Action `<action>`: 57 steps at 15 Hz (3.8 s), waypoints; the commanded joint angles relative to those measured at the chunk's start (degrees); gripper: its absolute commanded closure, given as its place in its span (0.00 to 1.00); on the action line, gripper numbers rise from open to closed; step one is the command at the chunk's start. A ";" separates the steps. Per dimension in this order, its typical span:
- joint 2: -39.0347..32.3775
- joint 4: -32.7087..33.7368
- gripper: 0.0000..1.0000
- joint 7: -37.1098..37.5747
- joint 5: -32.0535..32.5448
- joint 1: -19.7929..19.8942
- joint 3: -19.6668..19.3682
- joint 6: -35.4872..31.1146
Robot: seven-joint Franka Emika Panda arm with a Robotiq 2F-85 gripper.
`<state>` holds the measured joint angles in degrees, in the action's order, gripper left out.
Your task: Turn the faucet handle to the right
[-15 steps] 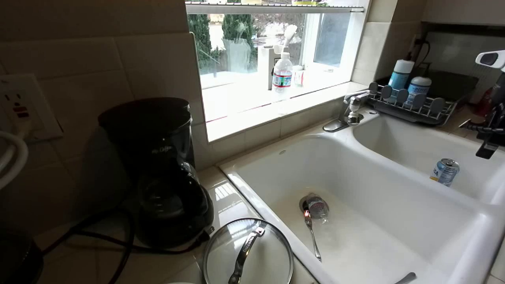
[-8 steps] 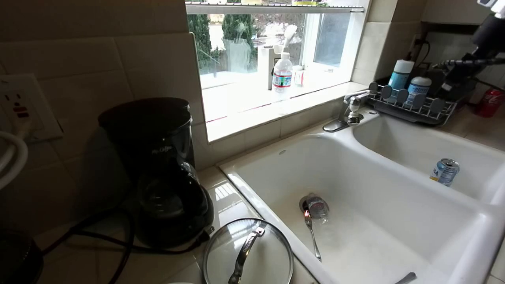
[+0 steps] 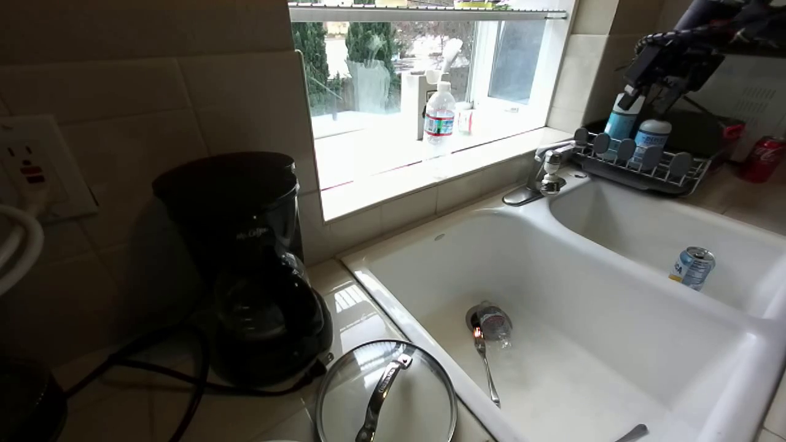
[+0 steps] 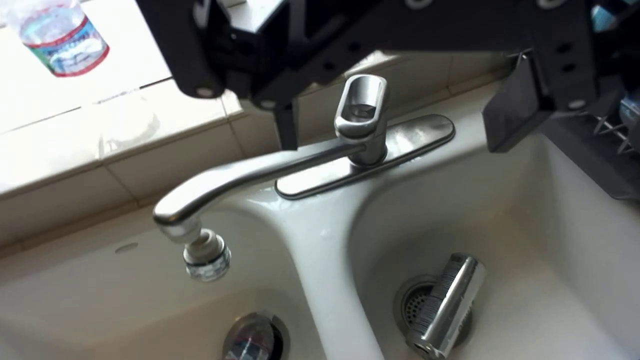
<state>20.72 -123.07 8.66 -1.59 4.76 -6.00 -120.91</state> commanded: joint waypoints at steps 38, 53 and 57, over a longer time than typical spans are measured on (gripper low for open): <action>-21.35 11.98 1.00 14.98 10.95 1.59 -1.69 -0.99; -21.34 11.51 1.00 12.78 29.67 6.89 -7.23 -7.94; -19.68 11.57 1.00 11.60 26.50 7.25 -7.01 -7.50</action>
<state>-0.85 -110.88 20.94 26.54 12.61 -13.97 -129.13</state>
